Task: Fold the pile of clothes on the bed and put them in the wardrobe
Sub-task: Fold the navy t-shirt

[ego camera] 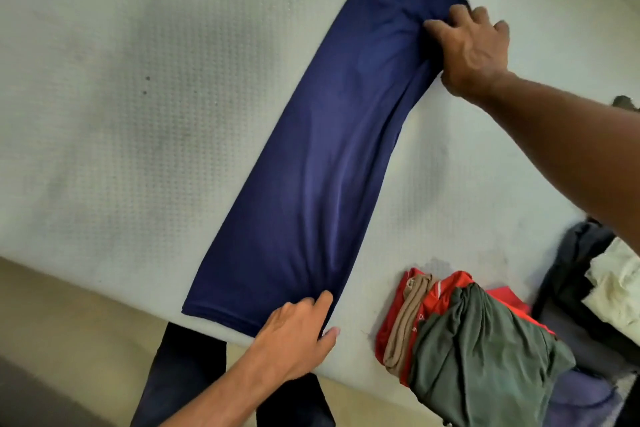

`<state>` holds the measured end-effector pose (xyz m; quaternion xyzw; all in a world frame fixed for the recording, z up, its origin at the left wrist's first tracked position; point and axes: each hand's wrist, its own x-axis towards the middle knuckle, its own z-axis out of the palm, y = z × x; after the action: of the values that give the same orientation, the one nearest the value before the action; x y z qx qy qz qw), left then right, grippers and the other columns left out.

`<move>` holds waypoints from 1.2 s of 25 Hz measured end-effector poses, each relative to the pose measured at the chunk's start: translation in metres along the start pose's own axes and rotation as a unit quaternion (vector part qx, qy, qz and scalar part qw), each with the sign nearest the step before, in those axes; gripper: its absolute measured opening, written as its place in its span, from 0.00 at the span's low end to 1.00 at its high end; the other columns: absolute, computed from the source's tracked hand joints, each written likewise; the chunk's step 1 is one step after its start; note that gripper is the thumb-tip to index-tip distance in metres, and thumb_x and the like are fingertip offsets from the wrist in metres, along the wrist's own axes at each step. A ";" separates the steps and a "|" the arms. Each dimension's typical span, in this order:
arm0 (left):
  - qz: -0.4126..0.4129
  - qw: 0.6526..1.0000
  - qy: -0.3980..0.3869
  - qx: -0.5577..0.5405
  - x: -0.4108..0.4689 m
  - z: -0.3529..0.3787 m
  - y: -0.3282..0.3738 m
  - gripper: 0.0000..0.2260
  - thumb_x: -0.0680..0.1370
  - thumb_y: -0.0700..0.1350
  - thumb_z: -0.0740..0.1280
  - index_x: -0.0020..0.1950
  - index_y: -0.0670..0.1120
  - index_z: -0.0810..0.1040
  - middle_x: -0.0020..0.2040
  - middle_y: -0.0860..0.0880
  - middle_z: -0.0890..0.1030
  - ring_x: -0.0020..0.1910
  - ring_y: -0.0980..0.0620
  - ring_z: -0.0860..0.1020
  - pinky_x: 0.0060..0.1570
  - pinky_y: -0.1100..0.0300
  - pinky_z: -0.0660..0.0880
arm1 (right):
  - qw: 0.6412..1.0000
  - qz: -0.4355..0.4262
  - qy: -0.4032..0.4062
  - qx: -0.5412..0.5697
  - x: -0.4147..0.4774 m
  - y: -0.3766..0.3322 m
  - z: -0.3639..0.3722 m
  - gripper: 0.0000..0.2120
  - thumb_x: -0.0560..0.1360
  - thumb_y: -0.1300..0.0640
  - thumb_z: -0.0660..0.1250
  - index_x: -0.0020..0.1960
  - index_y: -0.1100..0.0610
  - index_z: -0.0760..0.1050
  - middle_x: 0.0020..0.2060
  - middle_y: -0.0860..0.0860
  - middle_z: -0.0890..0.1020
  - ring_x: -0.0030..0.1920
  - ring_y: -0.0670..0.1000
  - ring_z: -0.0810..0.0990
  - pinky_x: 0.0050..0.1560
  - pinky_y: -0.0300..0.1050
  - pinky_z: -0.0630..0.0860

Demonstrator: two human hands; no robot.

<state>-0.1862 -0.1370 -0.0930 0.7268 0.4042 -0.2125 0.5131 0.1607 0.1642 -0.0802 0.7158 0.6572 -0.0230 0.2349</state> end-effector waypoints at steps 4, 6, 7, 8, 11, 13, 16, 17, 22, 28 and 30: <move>-0.012 0.989 0.149 0.007 -0.007 -0.033 -0.028 0.13 0.78 0.60 0.52 0.55 0.55 0.69 0.46 0.55 0.77 0.42 0.50 0.80 0.41 0.52 0.78 | 0.954 0.163 0.007 0.253 -0.025 -0.002 -0.007 0.24 0.73 0.62 0.66 0.68 0.49 0.77 0.64 0.54 0.78 0.64 0.59 0.75 0.60 0.52 0.74; -0.022 0.965 0.259 0.024 -0.009 -0.058 -0.052 0.13 0.77 0.56 0.58 0.56 0.52 0.75 0.48 0.52 0.77 0.45 0.49 0.78 0.39 0.51 0.79 | 0.830 0.291 0.023 0.474 -0.051 -0.027 -0.009 0.18 0.72 0.60 0.66 0.59 0.49 0.82 0.57 0.48 0.83 0.59 0.52 0.81 0.56 0.41 0.74; -0.036 0.955 0.292 0.049 -0.009 -0.071 -0.064 0.14 0.76 0.53 0.62 0.59 0.49 0.76 0.51 0.49 0.77 0.47 0.47 0.77 0.41 0.49 0.79 | 0.771 0.333 0.026 0.542 -0.069 -0.046 -0.008 0.15 0.72 0.58 0.67 0.57 0.50 0.82 0.54 0.47 0.84 0.56 0.50 0.83 0.55 0.39 0.75; -0.054 0.948 0.305 0.069 -0.009 -0.082 -0.077 0.17 0.76 0.51 0.66 0.63 0.46 0.75 0.55 0.46 0.77 0.50 0.44 0.77 0.44 0.47 0.79 | 0.728 0.359 0.024 0.583 -0.093 -0.070 -0.002 0.13 0.73 0.56 0.68 0.56 0.50 0.82 0.52 0.48 0.84 0.55 0.51 0.83 0.55 0.40 0.75; -0.113 0.953 0.280 -0.023 -0.006 -0.101 -0.098 0.26 0.75 0.49 0.74 0.70 0.45 0.70 0.60 0.45 0.74 0.56 0.44 0.75 0.57 0.46 0.76 | 0.688 0.417 -0.036 0.593 -0.189 -0.151 0.029 0.25 0.73 0.45 0.72 0.68 0.50 0.74 0.62 0.51 0.79 0.61 0.53 0.79 0.62 0.48 0.75; -0.139 0.940 0.282 -0.132 -0.002 -0.106 -0.097 0.24 0.75 0.50 0.75 0.67 0.46 0.71 0.57 0.49 0.75 0.53 0.48 0.76 0.57 0.48 0.76 | 0.666 0.449 -0.071 0.591 -0.257 -0.200 0.041 0.32 0.73 0.44 0.73 0.73 0.48 0.68 0.67 0.50 0.76 0.64 0.53 0.78 0.63 0.48 0.74; -0.181 0.938 0.227 -0.187 0.010 -0.121 -0.092 0.16 0.75 0.53 0.74 0.58 0.49 0.74 0.49 0.50 0.80 0.47 0.48 0.80 0.51 0.50 0.78 | 0.609 0.456 -0.101 0.642 -0.317 -0.247 0.048 0.23 0.76 0.46 0.73 0.68 0.48 0.71 0.59 0.45 0.81 0.57 0.49 0.80 0.50 0.39 0.73; -0.185 0.940 0.197 -0.207 0.014 -0.125 -0.093 0.14 0.76 0.54 0.73 0.56 0.49 0.76 0.48 0.50 0.81 0.47 0.49 0.81 0.51 0.50 0.79 | 0.604 0.452 -0.123 0.645 -0.322 -0.255 0.049 0.19 0.76 0.46 0.72 0.64 0.50 0.74 0.55 0.45 0.82 0.54 0.49 0.81 0.45 0.37 0.72; -0.129 0.962 0.070 -0.230 0.009 -0.128 -0.100 0.09 0.81 0.49 0.68 0.61 0.52 0.78 0.54 0.57 0.81 0.55 0.54 0.80 0.59 0.55 0.77 | 0.592 0.456 -0.153 0.647 -0.326 -0.261 0.059 0.13 0.75 0.47 0.73 0.57 0.52 0.81 0.50 0.46 0.84 0.50 0.50 0.82 0.49 0.44 0.77; -0.121 0.968 0.049 -0.213 -0.018 -0.115 -0.107 0.17 0.84 0.52 0.62 0.71 0.49 0.73 0.60 0.58 0.77 0.58 0.54 0.75 0.64 0.55 0.73 | 0.529 0.409 -0.142 0.729 -0.366 -0.273 0.064 0.19 0.80 0.60 0.67 0.69 0.49 0.70 0.66 0.49 0.79 0.65 0.52 0.79 0.69 0.56 0.75; -0.116 0.967 0.063 -0.219 -0.031 -0.105 -0.111 0.16 0.84 0.52 0.62 0.70 0.49 0.74 0.59 0.56 0.78 0.58 0.54 0.76 0.62 0.56 0.73 | 0.536 0.413 -0.126 0.725 -0.379 -0.286 0.062 0.24 0.81 0.61 0.66 0.73 0.46 0.66 0.67 0.49 0.78 0.65 0.52 0.78 0.69 0.53 0.75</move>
<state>-0.3053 -0.0362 -0.0940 0.5565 0.5540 -0.1306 0.6052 -0.1456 -0.2038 -0.0935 0.8228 0.0099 -0.4820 -0.3010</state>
